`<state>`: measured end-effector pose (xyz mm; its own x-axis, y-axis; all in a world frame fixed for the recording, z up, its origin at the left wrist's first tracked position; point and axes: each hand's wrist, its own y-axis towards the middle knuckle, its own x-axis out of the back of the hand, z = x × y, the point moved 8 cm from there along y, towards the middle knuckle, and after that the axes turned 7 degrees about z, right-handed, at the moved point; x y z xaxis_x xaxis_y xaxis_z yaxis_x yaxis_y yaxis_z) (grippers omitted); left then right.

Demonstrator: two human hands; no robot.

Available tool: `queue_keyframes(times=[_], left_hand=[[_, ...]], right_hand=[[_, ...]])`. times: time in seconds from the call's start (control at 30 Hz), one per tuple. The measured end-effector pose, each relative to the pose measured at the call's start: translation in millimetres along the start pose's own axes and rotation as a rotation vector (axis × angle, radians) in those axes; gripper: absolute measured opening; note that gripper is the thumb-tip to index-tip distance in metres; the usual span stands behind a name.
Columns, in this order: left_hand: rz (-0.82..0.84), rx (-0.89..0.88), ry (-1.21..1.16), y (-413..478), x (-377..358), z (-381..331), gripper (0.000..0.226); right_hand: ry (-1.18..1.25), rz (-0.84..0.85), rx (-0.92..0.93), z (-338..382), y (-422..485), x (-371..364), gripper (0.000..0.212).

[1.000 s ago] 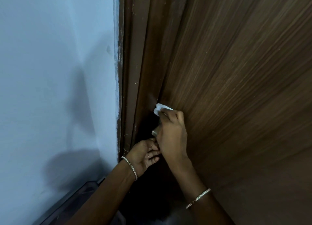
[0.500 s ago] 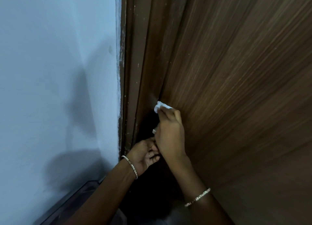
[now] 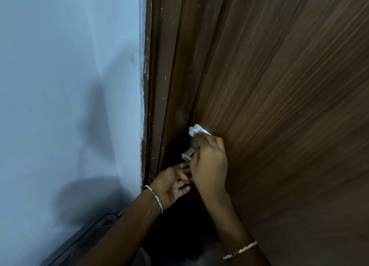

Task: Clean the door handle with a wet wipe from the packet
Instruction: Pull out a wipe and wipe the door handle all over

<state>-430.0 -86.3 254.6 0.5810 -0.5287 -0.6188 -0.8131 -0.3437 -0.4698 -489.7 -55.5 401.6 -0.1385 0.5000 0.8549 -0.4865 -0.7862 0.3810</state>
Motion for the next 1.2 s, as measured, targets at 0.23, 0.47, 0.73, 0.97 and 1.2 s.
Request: queue_keyframes(times=[0.23, 0.47, 0.73, 0.97, 1.2], left_hand=[[-0.053, 0.001, -0.038, 0.9, 5.0, 1.5, 0.037], [-0.009, 0.001, -0.043, -0.8, 0.7, -2.5, 0.052], [0.014, -0.003, -0.042, 0.2, -0.8, -0.4, 0.060], [0.009, 0.013, -0.046, 0.6, 2.3, 2.0, 0.043], [0.065, -0.007, -0.052, 0.6, 1.5, 1.2, 0.059]], right_hand=[[-0.070, 0.065, 0.119, 17.9, 11.5, -11.7, 0.045], [0.232, -0.140, -0.043, -28.1, -12.4, 8.7, 0.038], [0.010, -0.126, 0.018, -14.5, -1.7, -6.2, 0.032], [-0.053, 0.250, 0.200, -0.1, 4.7, -48.3, 0.041], [0.079, 0.251, 0.090, -25.1, -10.2, -34.9, 0.043]])
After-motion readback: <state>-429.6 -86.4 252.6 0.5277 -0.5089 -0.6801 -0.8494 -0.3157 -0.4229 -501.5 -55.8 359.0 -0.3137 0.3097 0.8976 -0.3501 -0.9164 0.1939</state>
